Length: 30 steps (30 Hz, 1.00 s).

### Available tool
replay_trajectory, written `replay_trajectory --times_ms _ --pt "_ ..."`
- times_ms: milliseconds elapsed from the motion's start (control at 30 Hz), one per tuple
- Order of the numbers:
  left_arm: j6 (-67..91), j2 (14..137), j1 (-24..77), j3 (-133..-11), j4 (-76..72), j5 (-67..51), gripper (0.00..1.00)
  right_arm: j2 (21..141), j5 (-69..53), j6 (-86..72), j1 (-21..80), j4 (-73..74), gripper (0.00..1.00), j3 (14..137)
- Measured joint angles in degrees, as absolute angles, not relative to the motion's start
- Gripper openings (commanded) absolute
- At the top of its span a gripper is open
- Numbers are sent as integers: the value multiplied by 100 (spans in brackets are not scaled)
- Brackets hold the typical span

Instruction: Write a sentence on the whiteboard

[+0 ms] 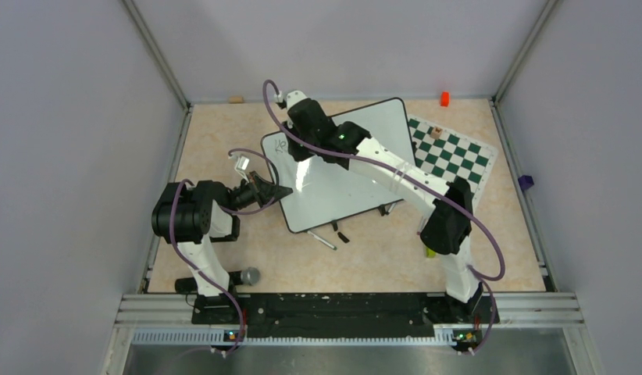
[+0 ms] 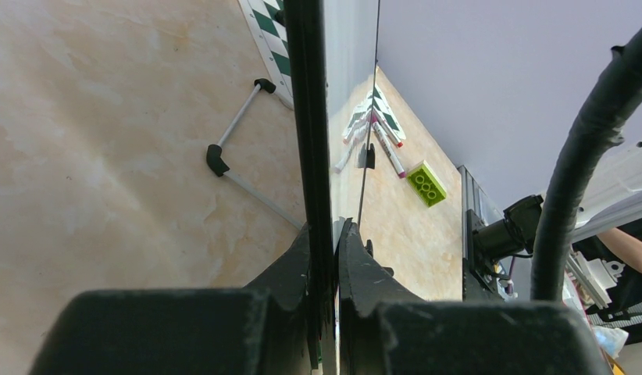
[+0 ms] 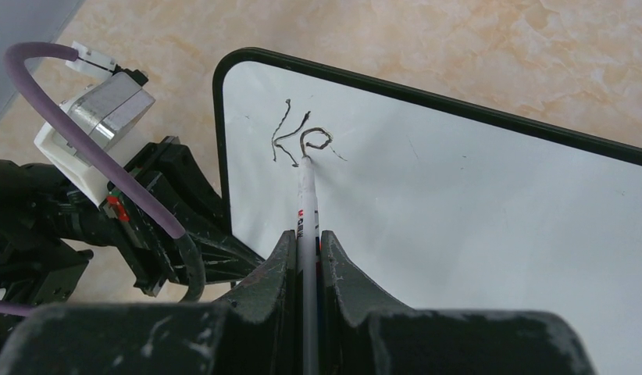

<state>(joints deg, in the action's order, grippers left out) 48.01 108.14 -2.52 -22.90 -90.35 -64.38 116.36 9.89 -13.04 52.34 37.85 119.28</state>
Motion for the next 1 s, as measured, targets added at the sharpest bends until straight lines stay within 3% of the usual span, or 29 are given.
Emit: replay_trajectory --times_ms 633,1000 --pt "4792 10812 -252 -2290 -9037 -6464 0 11524 1157 -1304 5242 3859 0 11858" --pt "4788 10809 -250 -2290 -9037 -6469 0 10313 1081 -891 5221 3100 0 10720"
